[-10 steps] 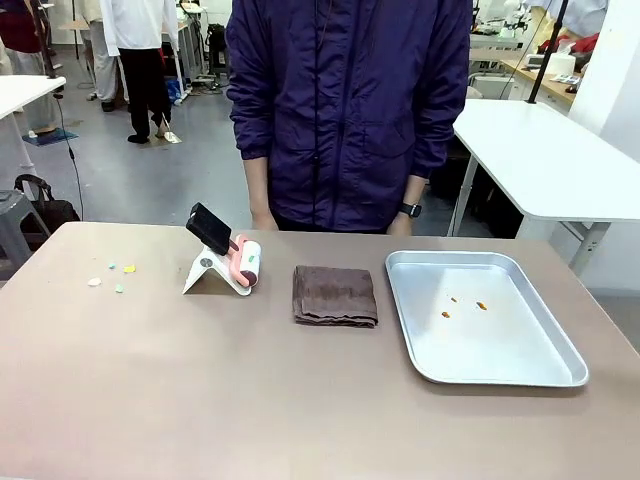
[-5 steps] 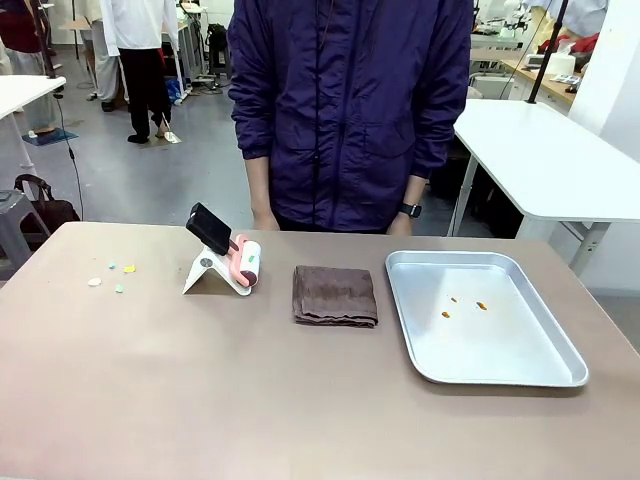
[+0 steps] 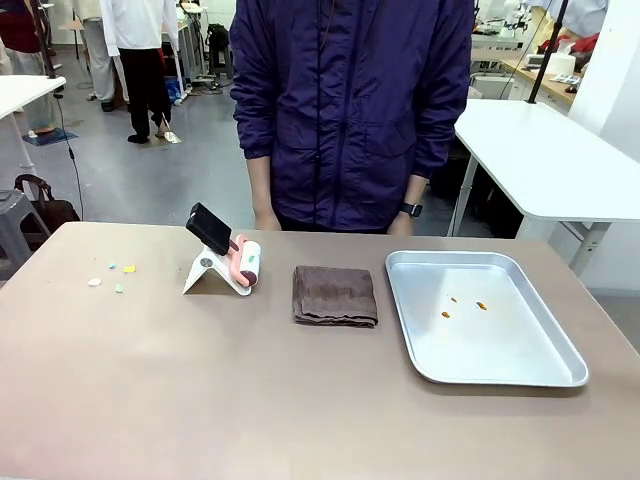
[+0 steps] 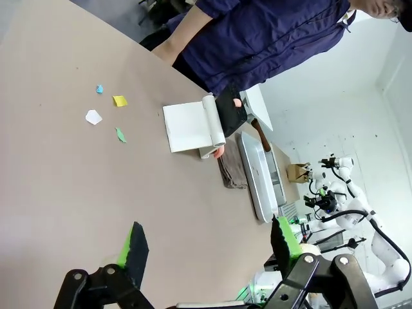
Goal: Clean the surface of the table.
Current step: Hold the Lint Roller with your left hand and the towel with your right hand.
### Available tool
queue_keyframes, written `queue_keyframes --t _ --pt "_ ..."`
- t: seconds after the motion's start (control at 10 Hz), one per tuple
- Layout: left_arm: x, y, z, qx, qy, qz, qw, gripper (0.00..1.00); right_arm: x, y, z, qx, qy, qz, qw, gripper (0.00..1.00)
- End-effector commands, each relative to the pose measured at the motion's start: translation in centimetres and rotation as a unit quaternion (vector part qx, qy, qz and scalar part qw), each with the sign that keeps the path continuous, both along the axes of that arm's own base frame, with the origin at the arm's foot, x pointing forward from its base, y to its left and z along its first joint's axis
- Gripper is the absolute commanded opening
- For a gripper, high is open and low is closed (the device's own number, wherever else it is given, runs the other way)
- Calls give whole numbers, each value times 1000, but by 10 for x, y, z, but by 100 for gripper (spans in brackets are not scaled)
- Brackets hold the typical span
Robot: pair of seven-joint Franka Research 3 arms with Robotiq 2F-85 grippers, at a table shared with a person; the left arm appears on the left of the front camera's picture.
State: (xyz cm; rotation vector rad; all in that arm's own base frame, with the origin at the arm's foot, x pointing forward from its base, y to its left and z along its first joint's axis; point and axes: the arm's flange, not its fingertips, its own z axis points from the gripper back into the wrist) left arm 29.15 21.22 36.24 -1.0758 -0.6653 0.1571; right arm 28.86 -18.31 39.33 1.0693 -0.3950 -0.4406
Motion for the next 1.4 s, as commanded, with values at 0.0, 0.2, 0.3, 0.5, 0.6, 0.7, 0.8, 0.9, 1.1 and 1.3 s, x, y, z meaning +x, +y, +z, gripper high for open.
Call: queue_keyframes --t 0.0,0.2,0.3,0.5,0.6,0.7,0.8,0.9,1.1,1.3 --pt "-1 0 -1 -1 0 1 1000 100 1 1 0 -1 0 0 1000 100" --pt "19 -24 34 37 -14 -16 999 100 19 33 17 -85 16 -11 996 100" --pt "26 -40 53 50 -20 -23 998 100 27 49 25 -106 9 -8 994 100" --pt "47 -79 83 76 -19 -62 995 100 47 97 31 -124 11 13 992 100" --pt "62 -103 92 95 -9 -80 992 100 61 131 32 -147 5 41 988 100" --pt "78 -131 98 106 -4 -113 988 100 76 164 37 -181 -3 69 981 100" --pt "91 -154 102 123 3 -141 982 100 92 197 45 -215 -14 107 971 100" --pt "106 -181 105 140 11 -143 980 100 110 231 52 -249 -25 138 958 100" --pt "135 -229 104 176 33 -176 968 100 146 300 54 -288 -35 193 937 100" --pt "158 -243 104 184 49 -177 966 100 168 360 43 -327 -28 182 927 100"
